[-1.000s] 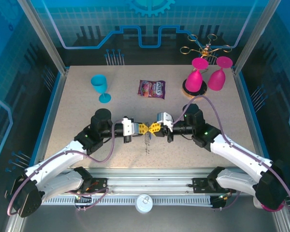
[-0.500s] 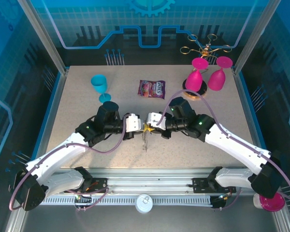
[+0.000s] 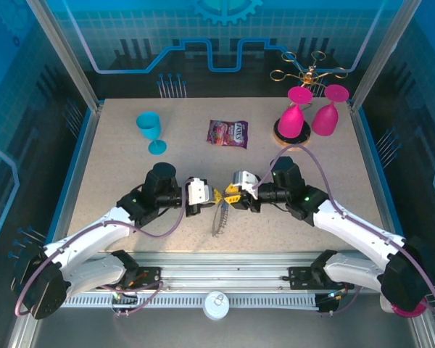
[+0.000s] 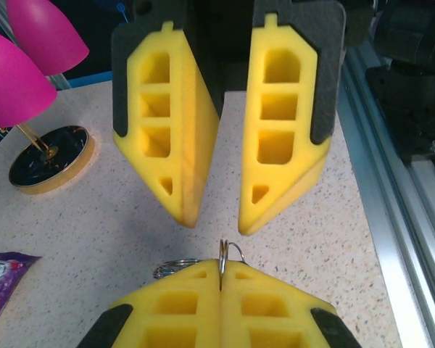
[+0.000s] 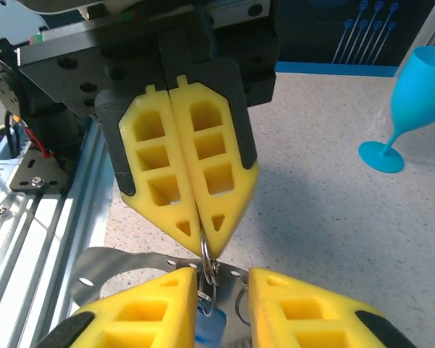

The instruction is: Put the keys on the keyring

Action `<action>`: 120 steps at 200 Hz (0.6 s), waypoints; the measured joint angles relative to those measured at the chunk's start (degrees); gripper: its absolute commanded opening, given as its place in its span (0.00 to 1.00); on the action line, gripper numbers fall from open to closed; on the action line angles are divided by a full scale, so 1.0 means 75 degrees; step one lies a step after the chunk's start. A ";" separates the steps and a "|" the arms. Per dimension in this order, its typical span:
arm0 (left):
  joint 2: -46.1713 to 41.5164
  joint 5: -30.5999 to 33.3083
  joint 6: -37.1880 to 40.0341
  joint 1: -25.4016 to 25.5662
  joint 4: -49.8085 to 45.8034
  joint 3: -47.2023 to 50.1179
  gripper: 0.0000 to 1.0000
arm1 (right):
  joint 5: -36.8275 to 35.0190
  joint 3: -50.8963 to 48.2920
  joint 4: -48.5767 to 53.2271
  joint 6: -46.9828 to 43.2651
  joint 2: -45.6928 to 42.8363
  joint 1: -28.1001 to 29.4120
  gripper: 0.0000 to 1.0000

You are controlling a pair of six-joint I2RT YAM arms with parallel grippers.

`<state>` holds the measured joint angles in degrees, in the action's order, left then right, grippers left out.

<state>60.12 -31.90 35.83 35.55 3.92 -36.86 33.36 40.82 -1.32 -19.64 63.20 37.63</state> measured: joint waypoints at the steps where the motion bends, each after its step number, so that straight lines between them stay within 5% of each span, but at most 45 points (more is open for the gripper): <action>1: -0.0003 -0.0009 -0.0017 0.0000 0.0029 0.0006 0.00 | 0.0012 -0.0006 -0.0015 0.0017 0.0000 0.0000 0.29; 43: -0.0114 -0.0178 -0.0347 0.0000 0.0463 0.0032 0.00 | 0.0262 -0.0259 -0.0621 0.0271 0.0000 -0.0026 0.26; 78: -0.0169 -0.0335 -0.0641 -0.0003 0.0737 0.0047 0.00 | 0.0376 -0.0262 -0.0886 0.0437 0.0000 -0.0029 0.00; 91: -0.0201 -0.0332 -0.0743 -0.0012 0.0743 0.0055 0.00 | 0.0440 -0.0262 -0.0924 0.0423 0.0000 -0.0050 0.00; 103: -0.0221 -0.0321 -0.0796 -0.0012 0.0726 0.0055 0.24 | 0.0466 -0.0254 -0.0912 0.0420 0.0000 -0.0061 0.00; 120: -0.0251 -0.0157 -0.0781 -0.0015 0.0708 0.0052 0.28 | 0.0574 -0.0108 -0.0539 0.0312 0.0006 -0.0055 0.00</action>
<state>58.24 -33.08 29.98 35.44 9.23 -36.47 37.67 40.01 -5.37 -17.30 63.24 37.21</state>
